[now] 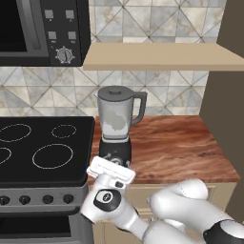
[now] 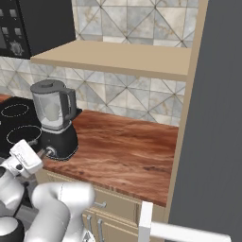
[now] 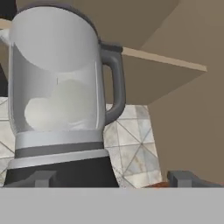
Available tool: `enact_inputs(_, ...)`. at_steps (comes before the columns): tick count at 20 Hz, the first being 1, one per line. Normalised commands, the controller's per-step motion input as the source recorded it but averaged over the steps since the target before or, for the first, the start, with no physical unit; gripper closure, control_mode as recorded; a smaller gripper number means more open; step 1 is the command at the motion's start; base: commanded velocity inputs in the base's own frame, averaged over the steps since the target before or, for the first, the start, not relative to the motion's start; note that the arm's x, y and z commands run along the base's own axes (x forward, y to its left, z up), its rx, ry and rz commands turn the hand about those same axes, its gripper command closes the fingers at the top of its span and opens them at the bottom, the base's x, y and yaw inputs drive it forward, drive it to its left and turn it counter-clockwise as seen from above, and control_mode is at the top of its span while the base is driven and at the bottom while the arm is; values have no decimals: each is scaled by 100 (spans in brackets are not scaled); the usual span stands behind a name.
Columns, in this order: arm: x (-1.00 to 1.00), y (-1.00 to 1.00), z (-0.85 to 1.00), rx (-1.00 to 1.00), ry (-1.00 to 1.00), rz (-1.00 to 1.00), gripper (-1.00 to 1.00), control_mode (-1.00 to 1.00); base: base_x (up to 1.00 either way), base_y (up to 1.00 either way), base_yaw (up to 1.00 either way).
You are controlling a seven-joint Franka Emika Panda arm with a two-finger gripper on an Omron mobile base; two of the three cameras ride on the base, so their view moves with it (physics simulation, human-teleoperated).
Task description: Grab the lemon and lime from the fridge, place them in the blender, close the lid, and turn on the blender to create a marinade.
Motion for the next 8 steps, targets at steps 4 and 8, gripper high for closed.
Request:
enact_inputs(4, -50, 0, 23, 0, -17, 0, -100, -100, 0, 0, 0)
enact_inputs(8, -42, 0, 26, 0, -12, 0, -100, -100, 0, 0, 0)
